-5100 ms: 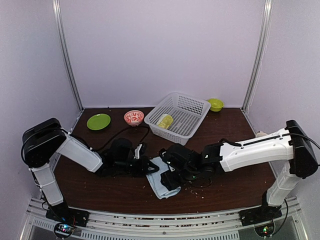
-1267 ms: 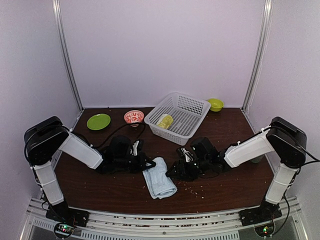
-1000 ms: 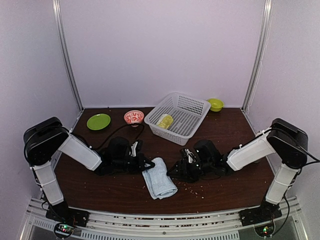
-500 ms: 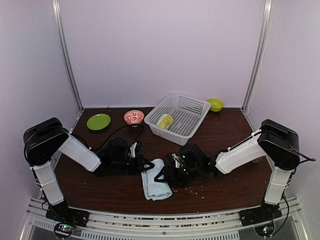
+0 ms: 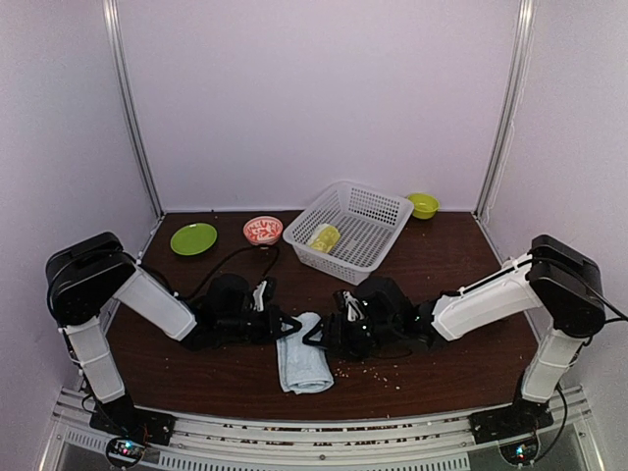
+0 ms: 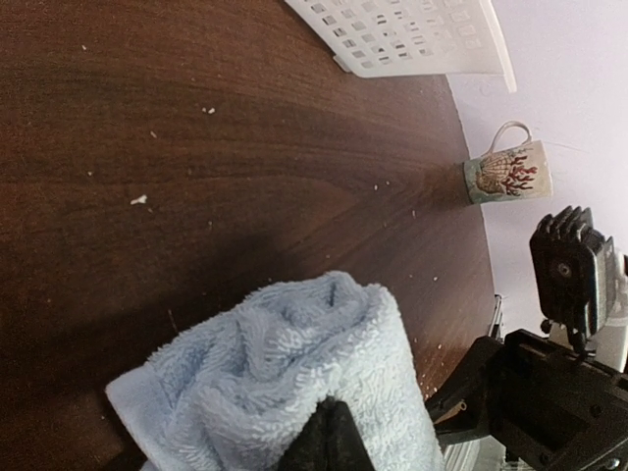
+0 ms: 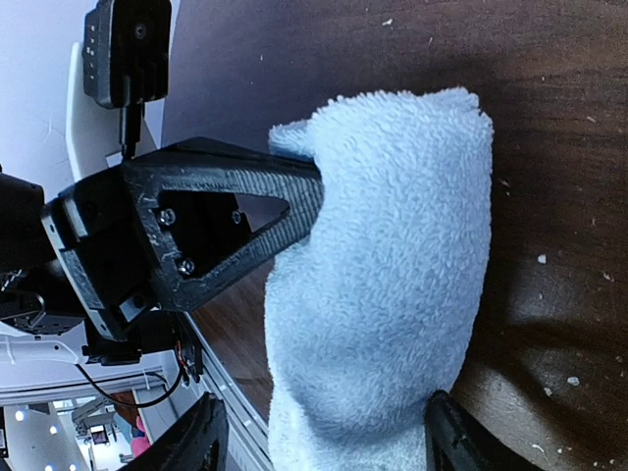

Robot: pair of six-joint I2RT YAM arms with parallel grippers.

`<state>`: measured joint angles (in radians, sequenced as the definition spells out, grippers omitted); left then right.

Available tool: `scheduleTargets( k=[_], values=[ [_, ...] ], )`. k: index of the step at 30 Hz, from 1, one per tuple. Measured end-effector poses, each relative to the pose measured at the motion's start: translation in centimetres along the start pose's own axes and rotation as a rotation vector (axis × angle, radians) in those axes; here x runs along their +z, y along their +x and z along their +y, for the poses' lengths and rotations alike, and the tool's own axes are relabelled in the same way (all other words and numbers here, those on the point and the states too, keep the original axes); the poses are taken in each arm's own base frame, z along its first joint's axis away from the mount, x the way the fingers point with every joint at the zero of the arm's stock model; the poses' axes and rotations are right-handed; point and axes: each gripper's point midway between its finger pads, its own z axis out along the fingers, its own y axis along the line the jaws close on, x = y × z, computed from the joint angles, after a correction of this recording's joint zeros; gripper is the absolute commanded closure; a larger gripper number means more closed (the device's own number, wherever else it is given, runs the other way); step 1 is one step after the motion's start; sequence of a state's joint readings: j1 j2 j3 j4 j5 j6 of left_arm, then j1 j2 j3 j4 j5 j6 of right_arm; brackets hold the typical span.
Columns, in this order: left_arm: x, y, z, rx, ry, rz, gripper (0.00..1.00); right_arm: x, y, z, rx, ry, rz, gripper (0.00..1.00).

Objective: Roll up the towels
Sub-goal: Pick up the towel from the center of the board, then place the towel in the bin.

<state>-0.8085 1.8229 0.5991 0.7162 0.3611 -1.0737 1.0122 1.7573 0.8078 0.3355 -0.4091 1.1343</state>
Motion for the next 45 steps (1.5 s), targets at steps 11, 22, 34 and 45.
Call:
scheduleTargets(
  k=[11,22,34,45],
  values=[
    [-0.2,0.2,-0.1,0.000,-0.008,-0.001,1.00,2.6,1.6,-1.5,0.012,0.090,0.061,0.43],
    [-1.6,0.7,0.0,-0.004,-0.074,0.005,1.00,5.0,2.3,-0.5,0.004,0.126,0.111,1.00],
    [-9.6,-1.5,-4.7,0.081,-0.170,-0.075,0.79,-1.6,0.1,3.0,-0.115,0.156,0.021,1.00],
    [-20.4,-5.9,-8.9,0.164,-0.235,-0.368,0.79,-17.1,-13.7,14.7,-0.286,0.063,-0.352,1.00]
  ],
)
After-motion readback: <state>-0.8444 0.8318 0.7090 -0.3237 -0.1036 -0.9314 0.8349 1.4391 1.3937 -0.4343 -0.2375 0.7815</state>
